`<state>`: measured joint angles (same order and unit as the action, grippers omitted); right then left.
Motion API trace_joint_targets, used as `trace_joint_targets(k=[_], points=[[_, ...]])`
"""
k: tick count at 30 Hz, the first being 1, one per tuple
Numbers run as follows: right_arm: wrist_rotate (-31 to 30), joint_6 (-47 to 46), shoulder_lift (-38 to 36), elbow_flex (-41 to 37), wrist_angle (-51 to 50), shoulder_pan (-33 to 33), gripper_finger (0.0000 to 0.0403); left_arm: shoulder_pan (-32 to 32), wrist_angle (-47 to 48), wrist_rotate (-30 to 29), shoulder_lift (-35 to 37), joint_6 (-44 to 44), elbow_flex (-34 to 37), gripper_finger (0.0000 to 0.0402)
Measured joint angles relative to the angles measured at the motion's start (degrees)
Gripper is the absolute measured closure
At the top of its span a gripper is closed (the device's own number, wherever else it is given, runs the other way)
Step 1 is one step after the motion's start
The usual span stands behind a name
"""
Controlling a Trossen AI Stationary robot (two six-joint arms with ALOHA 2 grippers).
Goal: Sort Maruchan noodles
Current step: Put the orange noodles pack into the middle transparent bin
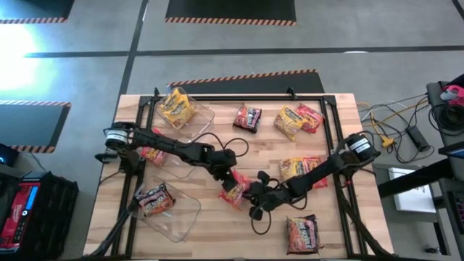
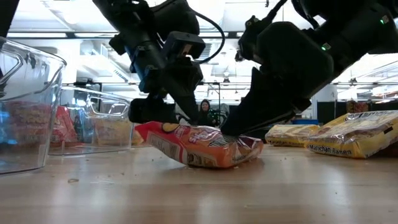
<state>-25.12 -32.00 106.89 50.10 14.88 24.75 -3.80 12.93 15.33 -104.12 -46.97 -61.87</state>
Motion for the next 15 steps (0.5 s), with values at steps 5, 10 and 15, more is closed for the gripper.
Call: trace_joint_targets(k=[5,10,15], points=[[-0.06,-0.23,0.00,-1.89,3.40,-0.02,0.0340,0.12,-0.31,0.02,0.00,-0.73,0.00,0.0193],[-0.52,0.01,0.00,-2.33,4.54,-0.03,0.0340,0.22,0.50,0.15,0.01,-2.29,-0.02,0.0193],[-1.50,-0.02,0.04,-2.62,4.64,-0.14,0.0340,0.41,4.01,-0.68,0.11,-2.34,-0.13,0.0193]])
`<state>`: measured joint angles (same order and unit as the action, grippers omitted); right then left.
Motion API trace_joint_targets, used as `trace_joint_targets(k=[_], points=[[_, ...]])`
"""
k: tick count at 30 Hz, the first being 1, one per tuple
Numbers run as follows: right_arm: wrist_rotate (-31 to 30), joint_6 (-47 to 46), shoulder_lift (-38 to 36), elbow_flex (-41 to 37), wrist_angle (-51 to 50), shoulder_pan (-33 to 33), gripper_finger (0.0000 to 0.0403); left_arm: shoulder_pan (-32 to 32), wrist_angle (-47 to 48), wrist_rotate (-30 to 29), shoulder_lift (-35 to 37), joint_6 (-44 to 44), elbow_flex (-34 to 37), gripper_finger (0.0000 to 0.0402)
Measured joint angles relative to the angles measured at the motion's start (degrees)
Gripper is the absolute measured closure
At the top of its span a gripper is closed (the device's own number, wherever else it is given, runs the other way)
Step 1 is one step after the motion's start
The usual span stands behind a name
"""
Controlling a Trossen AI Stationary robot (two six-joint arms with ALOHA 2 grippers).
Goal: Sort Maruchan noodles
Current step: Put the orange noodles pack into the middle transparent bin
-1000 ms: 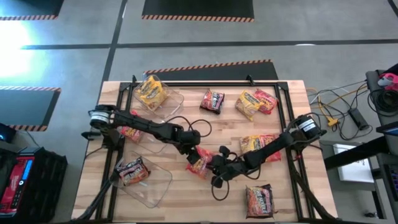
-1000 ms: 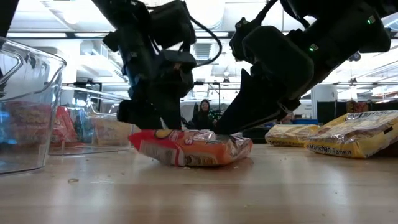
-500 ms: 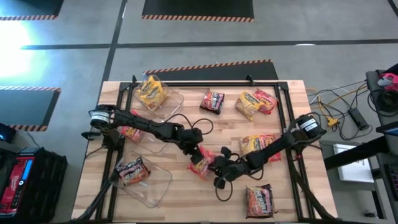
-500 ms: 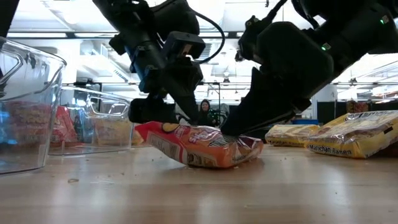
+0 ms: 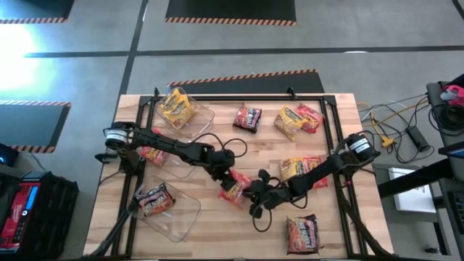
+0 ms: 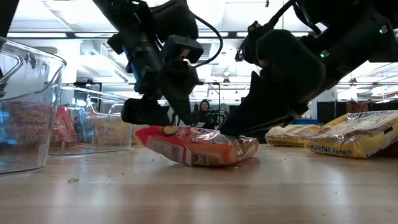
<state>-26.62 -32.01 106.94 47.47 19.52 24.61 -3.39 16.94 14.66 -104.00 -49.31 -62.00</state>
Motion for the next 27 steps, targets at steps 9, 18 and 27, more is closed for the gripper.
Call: trace_joint_targets(k=[9,18,27], points=[[0.16,-1.97,0.00,-1.12,-0.13,0.16,0.0340,0.41,1.63,-1.64,0.19,0.25,0.00,0.0193],[0.29,-2.67,0.00,-1.74,-0.08,0.23,0.0340,0.59,-0.80,-1.34,-0.59,-1.01,0.00,0.0193],[0.51,-1.80,0.00,-1.80,-0.09,0.35,0.0340,0.98,-3.88,1.35,-2.73,-1.95,0.05,0.0193]])
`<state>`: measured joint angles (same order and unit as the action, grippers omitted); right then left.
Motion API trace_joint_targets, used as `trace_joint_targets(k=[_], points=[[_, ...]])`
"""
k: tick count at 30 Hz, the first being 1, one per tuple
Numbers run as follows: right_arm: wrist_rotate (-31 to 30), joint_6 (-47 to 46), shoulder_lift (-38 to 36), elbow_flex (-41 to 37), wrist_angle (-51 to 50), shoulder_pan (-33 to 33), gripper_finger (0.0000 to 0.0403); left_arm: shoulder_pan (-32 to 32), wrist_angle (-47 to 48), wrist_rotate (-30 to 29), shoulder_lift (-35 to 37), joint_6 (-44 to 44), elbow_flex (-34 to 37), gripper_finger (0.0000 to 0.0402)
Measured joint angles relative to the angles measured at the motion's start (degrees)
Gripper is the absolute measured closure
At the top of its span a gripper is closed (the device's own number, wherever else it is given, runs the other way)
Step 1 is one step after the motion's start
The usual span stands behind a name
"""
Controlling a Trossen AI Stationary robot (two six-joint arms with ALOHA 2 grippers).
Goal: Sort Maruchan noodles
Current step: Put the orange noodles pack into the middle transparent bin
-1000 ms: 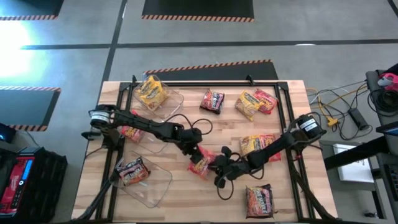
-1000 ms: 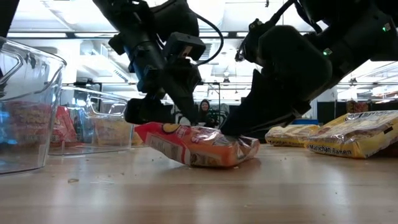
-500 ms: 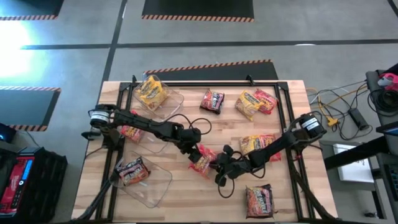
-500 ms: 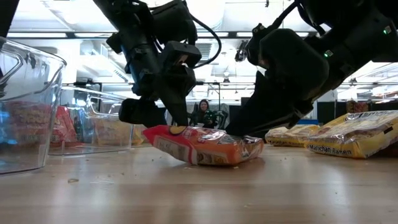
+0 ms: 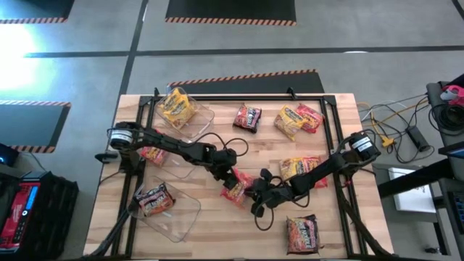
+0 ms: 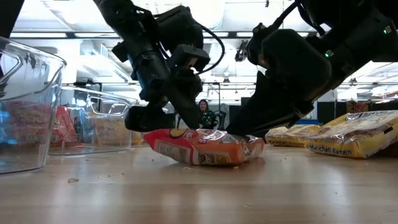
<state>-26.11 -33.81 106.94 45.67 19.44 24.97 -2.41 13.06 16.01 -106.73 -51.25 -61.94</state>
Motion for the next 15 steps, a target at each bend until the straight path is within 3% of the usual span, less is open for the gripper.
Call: trace_joint_targets(k=[15], points=[[0.17,0.58,0.00,-0.20,-0.30,0.16,0.0340,0.49,-7.65,4.60,-3.38,-0.25,0.16,0.0193]])
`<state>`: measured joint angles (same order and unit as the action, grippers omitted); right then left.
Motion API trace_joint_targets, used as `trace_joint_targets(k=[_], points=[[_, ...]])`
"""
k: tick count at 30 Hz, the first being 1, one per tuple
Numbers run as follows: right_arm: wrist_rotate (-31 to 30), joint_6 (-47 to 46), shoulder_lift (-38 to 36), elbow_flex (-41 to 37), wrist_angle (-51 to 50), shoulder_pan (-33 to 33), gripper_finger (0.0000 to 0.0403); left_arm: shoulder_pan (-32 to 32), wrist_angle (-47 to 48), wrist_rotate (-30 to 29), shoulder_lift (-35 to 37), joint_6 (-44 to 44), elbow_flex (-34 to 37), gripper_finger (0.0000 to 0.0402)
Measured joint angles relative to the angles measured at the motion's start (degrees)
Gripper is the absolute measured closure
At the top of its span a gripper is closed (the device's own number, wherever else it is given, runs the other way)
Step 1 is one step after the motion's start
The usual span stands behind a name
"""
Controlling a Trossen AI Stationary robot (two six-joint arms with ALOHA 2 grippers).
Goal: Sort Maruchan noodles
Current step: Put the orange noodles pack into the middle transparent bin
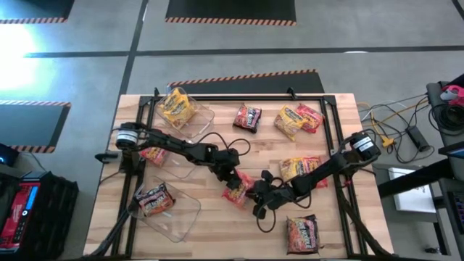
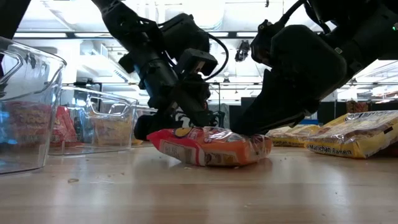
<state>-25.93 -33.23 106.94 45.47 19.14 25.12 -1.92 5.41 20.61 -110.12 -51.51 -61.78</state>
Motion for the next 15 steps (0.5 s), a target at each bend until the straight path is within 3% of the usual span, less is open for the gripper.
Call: trace_joint_targets(k=[15], points=[[0.98,1.40,-2.02,-0.11,-1.06,-0.02,0.0339,-0.02,0.16,1.19,0.73,1.14,0.00,0.0251]])
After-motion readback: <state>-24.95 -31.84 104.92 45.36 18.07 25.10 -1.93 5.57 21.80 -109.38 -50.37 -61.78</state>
